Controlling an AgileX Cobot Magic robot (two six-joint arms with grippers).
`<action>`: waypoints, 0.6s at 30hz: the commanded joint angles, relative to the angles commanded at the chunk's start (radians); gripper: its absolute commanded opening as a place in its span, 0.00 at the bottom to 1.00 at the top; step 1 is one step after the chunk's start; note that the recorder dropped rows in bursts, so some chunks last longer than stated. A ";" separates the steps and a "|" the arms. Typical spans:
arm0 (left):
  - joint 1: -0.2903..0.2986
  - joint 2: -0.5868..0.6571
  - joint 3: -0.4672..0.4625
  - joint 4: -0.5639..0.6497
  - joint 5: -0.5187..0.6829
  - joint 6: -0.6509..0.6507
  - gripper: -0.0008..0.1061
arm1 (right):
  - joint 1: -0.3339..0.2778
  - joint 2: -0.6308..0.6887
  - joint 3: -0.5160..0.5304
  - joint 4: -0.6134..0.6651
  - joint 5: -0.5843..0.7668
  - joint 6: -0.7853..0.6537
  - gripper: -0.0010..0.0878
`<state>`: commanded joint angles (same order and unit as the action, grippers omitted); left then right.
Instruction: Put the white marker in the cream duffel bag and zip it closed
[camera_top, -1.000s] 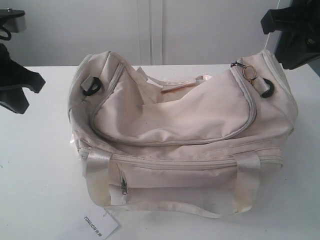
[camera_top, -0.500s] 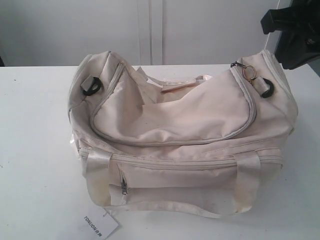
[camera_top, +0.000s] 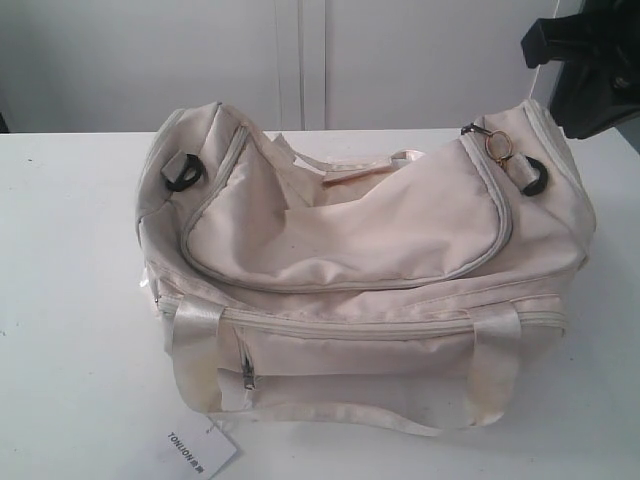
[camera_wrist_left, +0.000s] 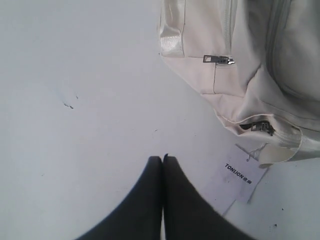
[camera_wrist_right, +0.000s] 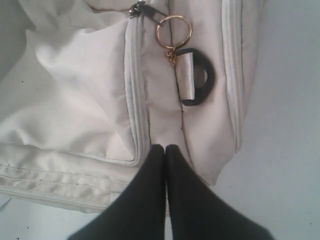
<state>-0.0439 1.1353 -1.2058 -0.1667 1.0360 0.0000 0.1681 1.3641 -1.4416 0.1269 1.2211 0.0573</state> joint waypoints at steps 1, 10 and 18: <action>0.000 0.000 0.000 0.000 -0.002 0.000 0.01 | 0.000 0.000 0.000 0.000 0.000 0.000 0.01; 0.000 -0.227 0.144 0.000 -0.108 0.000 0.01 | 0.000 0.000 0.000 0.000 0.000 0.000 0.01; 0.000 -0.560 0.417 0.015 -0.190 0.000 0.01 | 0.000 0.000 0.000 0.000 0.000 0.000 0.01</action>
<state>-0.0439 0.5751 -0.7887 -0.1513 0.8458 0.0000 0.1681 1.3641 -1.4416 0.1269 1.2211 0.0573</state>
